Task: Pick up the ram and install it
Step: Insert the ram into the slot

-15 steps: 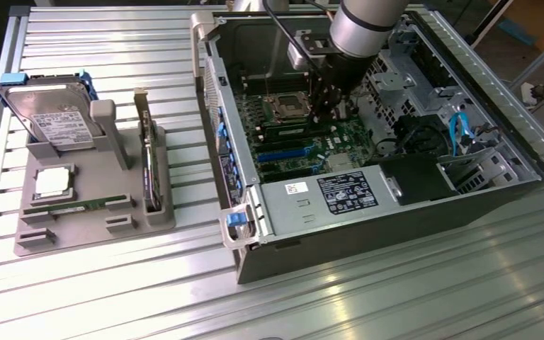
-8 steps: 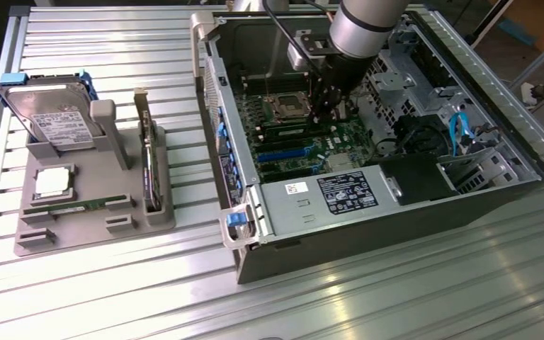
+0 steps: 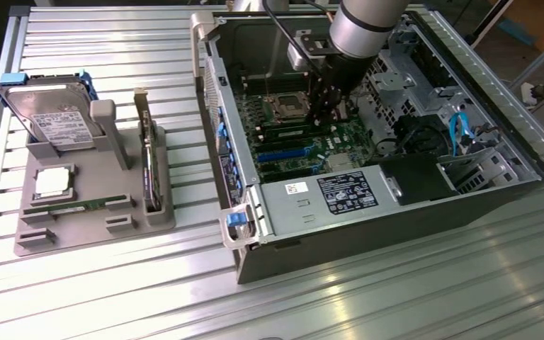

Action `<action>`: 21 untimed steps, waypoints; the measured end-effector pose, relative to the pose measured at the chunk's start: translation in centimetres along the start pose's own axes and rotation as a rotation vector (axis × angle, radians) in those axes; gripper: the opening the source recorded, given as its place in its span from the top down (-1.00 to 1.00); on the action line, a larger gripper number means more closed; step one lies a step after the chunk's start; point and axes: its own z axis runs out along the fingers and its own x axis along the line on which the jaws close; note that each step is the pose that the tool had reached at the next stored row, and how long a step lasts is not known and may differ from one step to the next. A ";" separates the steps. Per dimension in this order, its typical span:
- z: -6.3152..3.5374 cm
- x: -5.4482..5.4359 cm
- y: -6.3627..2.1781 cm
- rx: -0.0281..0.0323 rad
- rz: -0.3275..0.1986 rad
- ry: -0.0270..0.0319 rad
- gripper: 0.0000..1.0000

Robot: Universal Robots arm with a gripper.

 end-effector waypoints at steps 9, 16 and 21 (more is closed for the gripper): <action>-0.09 0.0 0.00 0.0000 0.000 0.0001 0.48; -1.43 0.0 0.07 0.0000 0.000 0.0001 0.48; -2.53 -0.1 0.13 0.0000 0.000 0.0001 0.48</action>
